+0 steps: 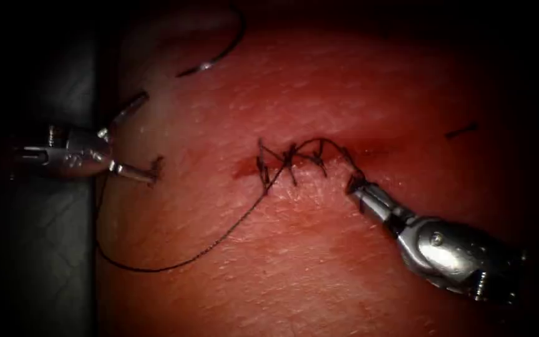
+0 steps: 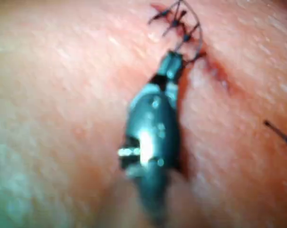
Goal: Wound Closure
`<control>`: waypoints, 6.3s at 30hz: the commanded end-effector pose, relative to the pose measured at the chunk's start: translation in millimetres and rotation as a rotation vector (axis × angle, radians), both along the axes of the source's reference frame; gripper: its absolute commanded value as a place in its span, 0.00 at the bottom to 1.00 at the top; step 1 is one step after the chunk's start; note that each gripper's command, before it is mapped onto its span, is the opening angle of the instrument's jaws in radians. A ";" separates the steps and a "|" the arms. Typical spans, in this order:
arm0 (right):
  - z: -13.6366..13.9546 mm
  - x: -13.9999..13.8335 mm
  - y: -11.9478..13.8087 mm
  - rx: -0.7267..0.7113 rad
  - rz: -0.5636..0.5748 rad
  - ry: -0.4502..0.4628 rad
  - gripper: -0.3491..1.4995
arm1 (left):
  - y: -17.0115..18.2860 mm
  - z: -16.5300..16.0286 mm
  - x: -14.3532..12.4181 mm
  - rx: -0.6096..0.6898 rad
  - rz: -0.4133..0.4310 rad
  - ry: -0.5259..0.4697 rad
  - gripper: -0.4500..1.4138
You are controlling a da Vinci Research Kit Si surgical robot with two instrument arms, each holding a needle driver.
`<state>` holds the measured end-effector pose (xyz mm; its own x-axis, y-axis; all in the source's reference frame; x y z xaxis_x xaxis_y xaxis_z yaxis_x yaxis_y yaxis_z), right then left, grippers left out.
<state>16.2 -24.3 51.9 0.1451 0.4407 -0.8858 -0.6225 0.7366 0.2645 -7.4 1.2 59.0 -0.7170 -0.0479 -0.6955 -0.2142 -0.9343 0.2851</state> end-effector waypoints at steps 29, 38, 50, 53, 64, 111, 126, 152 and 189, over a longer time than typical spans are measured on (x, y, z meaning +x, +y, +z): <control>0.7 1.7 -1.3 -0.002 -0.009 0.014 0.00 | -11.8 -19.6 -3.3 -0.010 -0.188 -0.245 0.62; 0.6 1.7 -1.4 -0.002 -0.010 0.014 0.00 | -9.6 -15.1 -10.2 0.010 -0.333 -0.225 0.47; 0.5 1.8 -1.5 -0.003 -0.010 0.014 0.00 | -7.4 -8.5 -5.5 -0.009 -0.409 -0.136 0.51; 0.5 1.7 -1.5 -0.003 -0.010 0.014 0.00 | -7.9 -7.0 -4.7 0.002 -0.389 -0.113 0.50; 0.5 1.7 -1.5 -0.003 -0.010 0.014 0.00 | -9.0 -5.5 -3.4 0.003 -0.356 -0.072 0.00; -1.5 1.8 -2.7 0.000 -0.013 0.017 0.00 | 40.5 12.6 -6.3 -0.001 -0.466 -0.100 0.00; -1.0 1.3 -4.8 0.005 -0.046 -0.005 0.00 | 47.0 15.2 -5.2 -0.044 -0.516 -0.076 0.00; -3.2 -0.3 -2.9 0.040 -0.121 0.034 0.88 | 27.7 5.9 -10.5 0.148 -0.327 -0.191 0.00; -5.6 14.6 -0.9 0.192 -0.436 0.025 0.10 | 15.2 -16.9 -11.3 0.199 -0.315 -0.255 0.00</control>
<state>30.0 -24.4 45.8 0.3309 0.4992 -0.8008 -0.2599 0.8640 0.4312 -18.1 16.1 41.3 -0.4805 0.2996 -0.8242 -0.5376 -0.8432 0.0069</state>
